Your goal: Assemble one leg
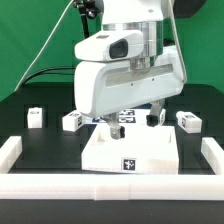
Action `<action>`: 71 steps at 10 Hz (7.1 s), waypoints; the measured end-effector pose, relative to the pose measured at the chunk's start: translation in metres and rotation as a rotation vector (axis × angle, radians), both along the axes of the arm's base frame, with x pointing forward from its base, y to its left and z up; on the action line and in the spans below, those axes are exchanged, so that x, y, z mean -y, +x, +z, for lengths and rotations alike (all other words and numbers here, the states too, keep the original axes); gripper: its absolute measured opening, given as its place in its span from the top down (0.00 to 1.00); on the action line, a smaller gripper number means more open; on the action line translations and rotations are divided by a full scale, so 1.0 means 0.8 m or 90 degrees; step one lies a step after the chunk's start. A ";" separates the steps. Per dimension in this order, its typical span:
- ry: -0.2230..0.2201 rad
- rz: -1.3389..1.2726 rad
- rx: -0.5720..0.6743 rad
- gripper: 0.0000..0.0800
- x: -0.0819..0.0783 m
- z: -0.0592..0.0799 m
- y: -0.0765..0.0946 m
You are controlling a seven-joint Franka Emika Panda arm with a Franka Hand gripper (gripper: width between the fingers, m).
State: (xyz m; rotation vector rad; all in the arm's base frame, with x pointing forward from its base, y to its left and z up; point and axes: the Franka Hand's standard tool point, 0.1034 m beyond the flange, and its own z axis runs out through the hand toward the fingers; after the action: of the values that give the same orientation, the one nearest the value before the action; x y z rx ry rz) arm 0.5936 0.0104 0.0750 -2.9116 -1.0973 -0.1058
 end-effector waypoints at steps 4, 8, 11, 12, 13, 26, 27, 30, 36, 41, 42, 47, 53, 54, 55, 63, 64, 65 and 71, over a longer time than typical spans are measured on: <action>0.000 0.000 0.000 0.19 0.000 0.000 0.000; 0.000 0.004 0.000 0.19 0.000 0.000 -0.001; -0.010 0.160 -0.013 0.19 -0.002 -0.016 -0.030; -0.013 0.221 -0.040 0.19 -0.004 -0.018 -0.035; -0.012 0.250 -0.057 0.19 -0.005 -0.020 -0.039; -0.041 0.417 -0.019 0.19 -0.040 -0.030 -0.089; -0.041 0.418 -0.019 0.19 -0.040 -0.030 -0.089; -0.042 0.424 -0.016 0.19 -0.040 -0.031 -0.091; -0.030 0.447 -0.032 0.19 -0.029 -0.062 -0.170; -0.020 0.446 -0.052 0.19 -0.033 -0.085 -0.182; -0.020 0.443 -0.052 0.19 -0.030 -0.085 -0.182; -0.019 0.443 -0.053 0.70 -0.030 -0.086 -0.182; -0.021 0.443 -0.046 0.93 -0.030 -0.085 -0.179; -0.021 0.451 -0.046 0.93 -0.031 -0.085 -0.179; -0.023 0.470 -0.044 0.93 -0.034 -0.085 -0.178; -0.017 0.502 -0.041 0.93 -0.086 -0.085 -0.130; -0.020 0.497 -0.043 0.93 -0.087 -0.085 -0.130; -0.024 0.493 -0.045 0.93 -0.087 -0.085 -0.131; -0.024 0.480 -0.047 0.53 -0.086 -0.085 -0.132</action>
Offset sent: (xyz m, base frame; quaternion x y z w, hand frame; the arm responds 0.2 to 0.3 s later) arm 0.0000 0.0000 0.0000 0.0000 0.0000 0.0000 1.0000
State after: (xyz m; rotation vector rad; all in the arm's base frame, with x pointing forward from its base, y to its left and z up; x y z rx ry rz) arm 0.4876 0.0791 0.0069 -2.2957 -2.0827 0.0427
